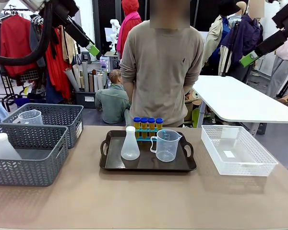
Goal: Prepare the laboratory tools.
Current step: Pick up one Small flask and place it on the Handle tray.
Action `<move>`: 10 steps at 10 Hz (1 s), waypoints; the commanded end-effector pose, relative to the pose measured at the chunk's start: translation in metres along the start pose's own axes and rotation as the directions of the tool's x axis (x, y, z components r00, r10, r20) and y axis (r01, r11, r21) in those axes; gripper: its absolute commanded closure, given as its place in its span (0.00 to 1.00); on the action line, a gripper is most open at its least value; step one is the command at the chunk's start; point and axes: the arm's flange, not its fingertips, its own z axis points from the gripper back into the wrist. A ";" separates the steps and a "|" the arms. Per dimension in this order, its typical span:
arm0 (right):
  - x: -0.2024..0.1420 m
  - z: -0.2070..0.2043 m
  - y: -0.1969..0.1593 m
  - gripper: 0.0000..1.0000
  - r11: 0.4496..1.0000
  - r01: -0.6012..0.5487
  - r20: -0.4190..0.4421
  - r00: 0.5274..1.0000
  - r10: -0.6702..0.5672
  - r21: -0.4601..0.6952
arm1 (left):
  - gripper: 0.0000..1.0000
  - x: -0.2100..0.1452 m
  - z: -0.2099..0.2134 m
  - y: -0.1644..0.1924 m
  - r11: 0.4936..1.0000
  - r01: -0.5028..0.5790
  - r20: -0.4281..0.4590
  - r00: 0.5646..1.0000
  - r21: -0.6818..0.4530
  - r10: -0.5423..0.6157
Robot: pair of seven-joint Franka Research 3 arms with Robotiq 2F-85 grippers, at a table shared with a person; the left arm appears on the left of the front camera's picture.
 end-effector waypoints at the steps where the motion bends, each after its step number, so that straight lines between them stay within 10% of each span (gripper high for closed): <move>1: 0.002 0.000 0.001 0.00 1.000 0.007 0.008 1.000 -0.007 0.008 | 0.00 0.001 0.002 -0.001 1.000 -0.001 0.005 1.000 -0.001 0.001; 10: 0.002 0.000 0.001 0.00 1.000 0.007 0.008 1.000 -0.007 0.008 | 0.00 0.001 0.002 -0.001 1.000 -0.001 0.005 1.000 -0.001 0.001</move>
